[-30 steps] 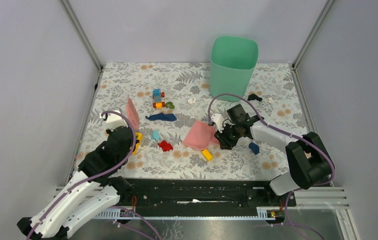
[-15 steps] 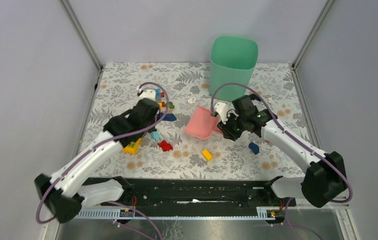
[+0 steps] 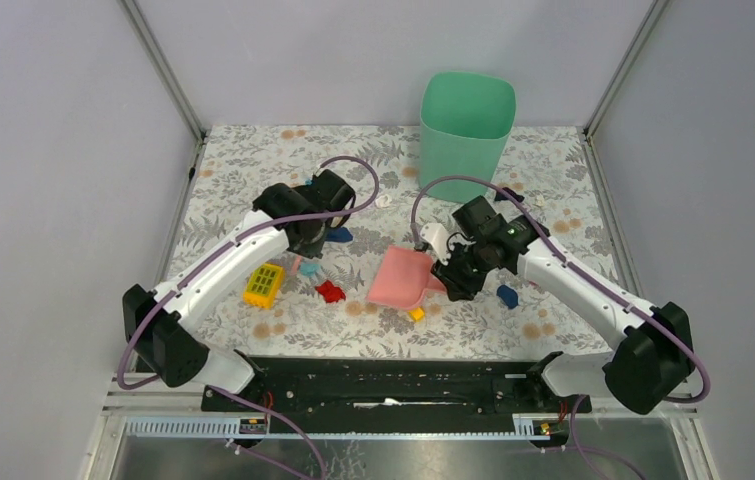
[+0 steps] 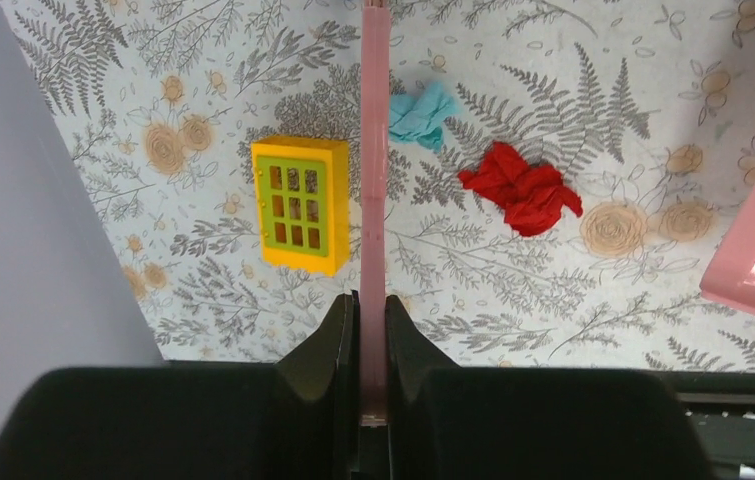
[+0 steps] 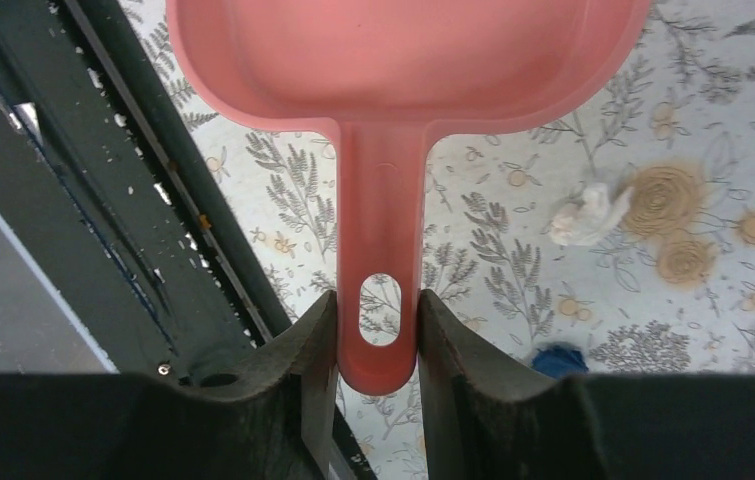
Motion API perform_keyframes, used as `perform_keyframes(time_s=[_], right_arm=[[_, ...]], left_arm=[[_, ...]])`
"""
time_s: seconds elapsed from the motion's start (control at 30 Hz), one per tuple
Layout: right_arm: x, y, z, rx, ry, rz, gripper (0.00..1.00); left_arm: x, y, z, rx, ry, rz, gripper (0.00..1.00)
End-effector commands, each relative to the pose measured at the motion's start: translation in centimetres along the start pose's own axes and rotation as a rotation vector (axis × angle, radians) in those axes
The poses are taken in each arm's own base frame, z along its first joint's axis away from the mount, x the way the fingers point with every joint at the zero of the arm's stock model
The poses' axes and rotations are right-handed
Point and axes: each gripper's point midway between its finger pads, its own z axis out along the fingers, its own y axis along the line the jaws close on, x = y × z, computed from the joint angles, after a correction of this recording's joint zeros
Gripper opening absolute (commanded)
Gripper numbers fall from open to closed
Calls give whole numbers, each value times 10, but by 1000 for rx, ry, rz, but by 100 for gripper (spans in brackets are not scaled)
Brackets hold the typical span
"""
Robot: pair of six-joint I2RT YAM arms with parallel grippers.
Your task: Sweep away the paper scraps from the table
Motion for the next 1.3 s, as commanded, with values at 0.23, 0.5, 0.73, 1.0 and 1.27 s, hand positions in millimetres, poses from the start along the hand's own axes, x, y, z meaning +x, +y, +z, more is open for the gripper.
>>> perform_keyframes(time_s=[0.23,0.5,0.73,1.0,1.27], right_arm=[[-5,22,24,-63,101,-50,0],[-3,29,46,-100,183,-49,0],[-6,27,57,-97,177,-37,0],[-4,29,66,-118,182,-17,0],[1,29,63,-98,171,-30,0]], left_arm=[[-14,10,-24,-14,30,51,0],[-9,-4,9,-50,147,105,0],[6,-42,23,110,238,114,0],[8,-98,-3,475,210,53,0],[-6,-116,-47,675,100,-27,0]])
